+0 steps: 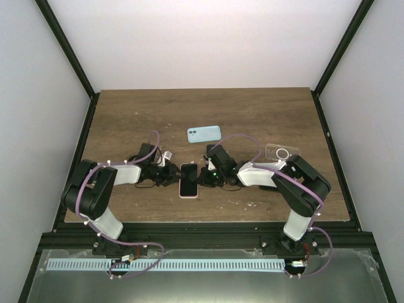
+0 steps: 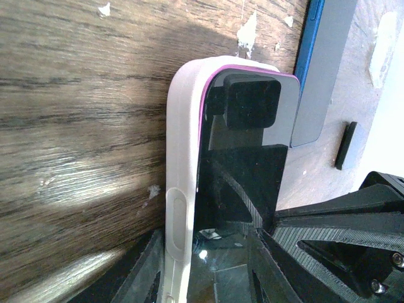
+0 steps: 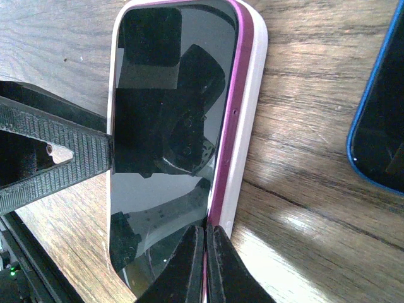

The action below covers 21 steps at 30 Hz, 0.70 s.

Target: Put the phone into the phone case

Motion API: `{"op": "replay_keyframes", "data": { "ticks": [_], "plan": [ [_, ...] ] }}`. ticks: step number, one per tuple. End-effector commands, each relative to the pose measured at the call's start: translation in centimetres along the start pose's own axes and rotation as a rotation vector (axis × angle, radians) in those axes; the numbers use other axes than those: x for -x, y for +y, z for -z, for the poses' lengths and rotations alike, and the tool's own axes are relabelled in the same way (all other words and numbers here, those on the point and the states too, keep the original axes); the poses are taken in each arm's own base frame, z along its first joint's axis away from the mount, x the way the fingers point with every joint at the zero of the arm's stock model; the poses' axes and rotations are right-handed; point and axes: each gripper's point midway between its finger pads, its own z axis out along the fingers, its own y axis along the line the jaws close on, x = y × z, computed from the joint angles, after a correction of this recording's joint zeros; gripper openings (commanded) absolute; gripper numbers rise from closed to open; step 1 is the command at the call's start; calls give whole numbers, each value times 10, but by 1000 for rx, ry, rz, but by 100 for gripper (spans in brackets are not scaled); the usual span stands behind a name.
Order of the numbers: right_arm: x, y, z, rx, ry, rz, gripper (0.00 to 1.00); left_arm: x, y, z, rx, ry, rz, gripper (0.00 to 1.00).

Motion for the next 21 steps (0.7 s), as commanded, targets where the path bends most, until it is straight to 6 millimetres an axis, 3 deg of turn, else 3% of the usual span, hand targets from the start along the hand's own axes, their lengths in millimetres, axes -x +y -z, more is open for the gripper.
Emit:
{"op": "replay_keyframes", "data": {
  "ticks": [1,9,13,17,21],
  "plan": [
    [-14,-11,-20,-42,33,24,2,-24,-18,-5,-57,83,-33,37],
    [-19,-14,-6,-75,40,11,4,-38,-10,2,-23,90,39,34],
    [-17,-11,6,-92,22,18,12,-40,-5,8,16,70,65,37],
    [-7,-12,15,-123,-31,23,21,-31,-2,16,54,25,75,42],
    [-5,-5,10,-86,-23,18,28,-19,5,30,35,-24,117,42]
  ]
}}
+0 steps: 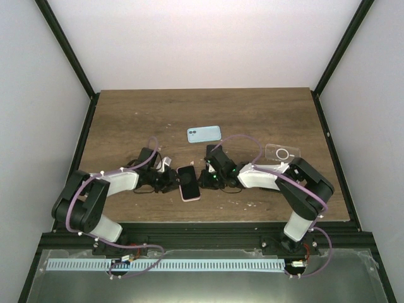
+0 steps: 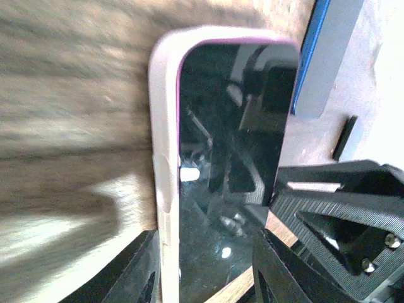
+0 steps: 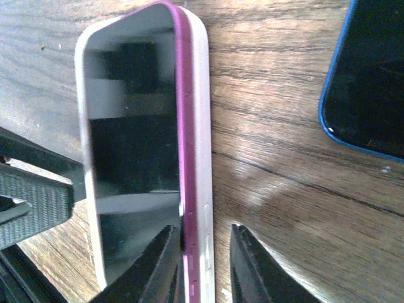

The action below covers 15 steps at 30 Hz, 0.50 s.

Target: Put the phone into the phone case

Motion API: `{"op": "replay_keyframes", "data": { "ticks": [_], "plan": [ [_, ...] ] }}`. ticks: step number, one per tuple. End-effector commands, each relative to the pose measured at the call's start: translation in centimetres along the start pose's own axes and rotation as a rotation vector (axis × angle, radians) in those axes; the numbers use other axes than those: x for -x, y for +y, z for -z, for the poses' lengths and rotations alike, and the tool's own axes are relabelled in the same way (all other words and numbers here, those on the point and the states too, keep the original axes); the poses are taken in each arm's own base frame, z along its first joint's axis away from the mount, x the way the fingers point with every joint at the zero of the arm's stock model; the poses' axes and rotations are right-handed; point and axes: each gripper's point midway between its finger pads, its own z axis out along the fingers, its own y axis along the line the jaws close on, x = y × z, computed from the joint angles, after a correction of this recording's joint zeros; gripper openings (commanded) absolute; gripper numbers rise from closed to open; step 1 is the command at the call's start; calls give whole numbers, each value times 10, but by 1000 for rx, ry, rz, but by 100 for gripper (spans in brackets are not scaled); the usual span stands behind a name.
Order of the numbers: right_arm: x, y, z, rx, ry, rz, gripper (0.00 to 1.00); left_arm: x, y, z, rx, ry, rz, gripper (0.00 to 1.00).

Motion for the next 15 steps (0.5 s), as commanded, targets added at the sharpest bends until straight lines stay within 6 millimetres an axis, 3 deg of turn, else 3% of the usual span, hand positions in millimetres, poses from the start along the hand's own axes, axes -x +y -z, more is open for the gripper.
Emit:
{"op": "replay_keyframes", "data": {
  "ticks": [1,15],
  "plan": [
    [1,5,-1,13,-4,7,30,11,5,15,-28,-39,48,42],
    [-4,29,-22,173,61,-45,35,14,14,5,-39,-5,34,40]
  ]
}}
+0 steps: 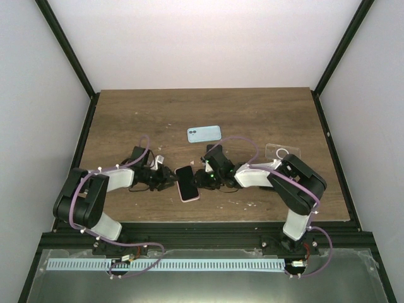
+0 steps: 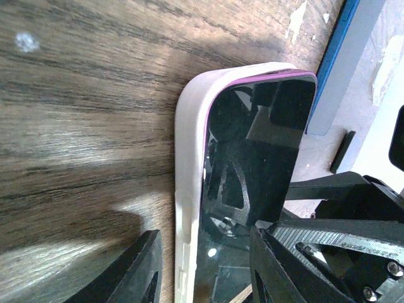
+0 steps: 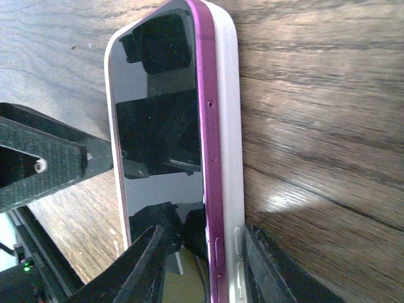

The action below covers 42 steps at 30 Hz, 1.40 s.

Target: Put the phone into the phone case

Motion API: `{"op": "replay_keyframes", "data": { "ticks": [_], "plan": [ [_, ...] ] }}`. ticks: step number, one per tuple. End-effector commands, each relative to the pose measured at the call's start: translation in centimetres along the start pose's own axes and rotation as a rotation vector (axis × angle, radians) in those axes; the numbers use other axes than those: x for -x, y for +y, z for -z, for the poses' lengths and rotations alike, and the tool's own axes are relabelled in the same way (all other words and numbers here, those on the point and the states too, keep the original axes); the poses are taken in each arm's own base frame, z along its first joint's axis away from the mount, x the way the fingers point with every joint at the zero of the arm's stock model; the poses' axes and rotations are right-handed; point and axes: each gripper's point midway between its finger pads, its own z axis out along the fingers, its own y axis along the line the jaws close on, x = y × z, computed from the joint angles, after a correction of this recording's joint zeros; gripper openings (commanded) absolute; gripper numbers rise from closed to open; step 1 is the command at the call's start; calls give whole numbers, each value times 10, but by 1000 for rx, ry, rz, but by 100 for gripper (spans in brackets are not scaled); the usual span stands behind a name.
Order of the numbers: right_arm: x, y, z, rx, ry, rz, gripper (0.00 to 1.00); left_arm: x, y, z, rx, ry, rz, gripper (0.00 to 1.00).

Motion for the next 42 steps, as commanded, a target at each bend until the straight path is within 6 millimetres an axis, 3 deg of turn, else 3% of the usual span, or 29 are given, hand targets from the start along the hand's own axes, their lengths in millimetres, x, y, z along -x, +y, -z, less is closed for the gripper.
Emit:
{"op": "replay_keyframes", "data": {
  "ticks": [1,6,17,26,42],
  "plan": [
    [-4,13,-7,74,27,-17,35,-4,2,-4,-17,26,-32,40],
    [-4,17,-8,97,35,-44,35,-15,4,-10,-37,72,-21,39],
    [-7,51,3,308,59,-69,35,-35,7,-17,-31,109,-12,28],
    [-1,64,13,385,31,-66,35,-48,-1,-19,-61,133,-9,34],
    [-8,74,34,542,-16,-110,37,-60,10,-13,-29,121,-2,37]
  ]
}}
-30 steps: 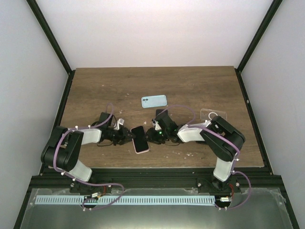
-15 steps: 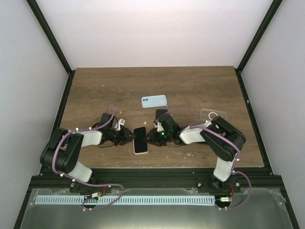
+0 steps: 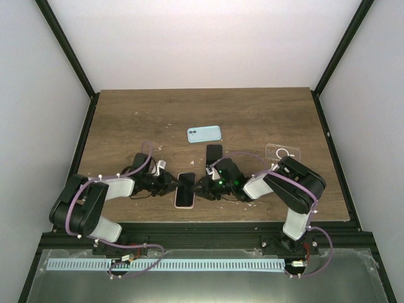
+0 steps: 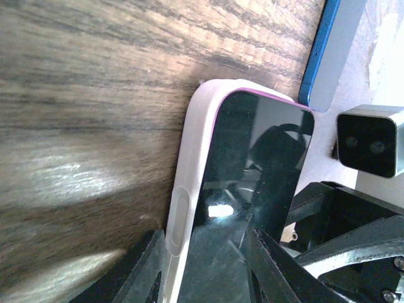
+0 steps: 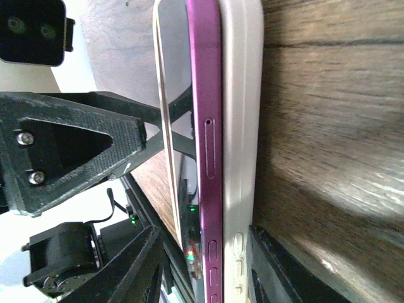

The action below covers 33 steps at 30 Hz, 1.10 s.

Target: Put the phone into the phone case

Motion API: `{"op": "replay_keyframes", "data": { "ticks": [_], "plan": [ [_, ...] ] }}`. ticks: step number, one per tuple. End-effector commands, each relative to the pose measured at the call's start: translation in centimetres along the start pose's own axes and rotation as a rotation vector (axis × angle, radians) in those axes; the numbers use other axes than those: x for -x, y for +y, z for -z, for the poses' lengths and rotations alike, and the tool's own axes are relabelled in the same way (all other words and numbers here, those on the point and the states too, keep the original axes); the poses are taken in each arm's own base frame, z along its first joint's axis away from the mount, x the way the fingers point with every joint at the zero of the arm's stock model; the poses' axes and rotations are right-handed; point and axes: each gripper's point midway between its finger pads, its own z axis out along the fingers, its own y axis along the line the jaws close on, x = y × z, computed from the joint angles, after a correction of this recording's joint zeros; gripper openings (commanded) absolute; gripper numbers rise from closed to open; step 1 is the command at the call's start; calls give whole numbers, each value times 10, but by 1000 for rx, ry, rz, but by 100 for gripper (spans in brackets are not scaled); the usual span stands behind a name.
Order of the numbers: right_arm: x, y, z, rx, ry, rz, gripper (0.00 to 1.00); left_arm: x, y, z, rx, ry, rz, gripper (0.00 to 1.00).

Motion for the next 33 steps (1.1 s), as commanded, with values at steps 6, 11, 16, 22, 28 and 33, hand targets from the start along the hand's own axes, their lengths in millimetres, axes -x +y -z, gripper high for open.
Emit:
{"op": "replay_keyframes", "data": {
  "ticks": [6,11,16,22,28,33],
  "plan": [
    [9,72,11,238,-68,155,42,-40,8,-2,-4,123,55,38],
    [6,73,11,283,-55,124,44,-42,7,-1,-13,121,56,38],
    [4,76,11,329,-43,109,48,-43,7,0,-17,128,52,40],
    [2,56,-1,247,-6,83,49,-44,5,3,-13,120,41,41],
    [5,32,-8,97,-8,94,44,-44,8,3,-4,111,45,41],
    [7,21,-8,37,-19,101,26,-43,10,1,7,113,50,41]
  ]
}}
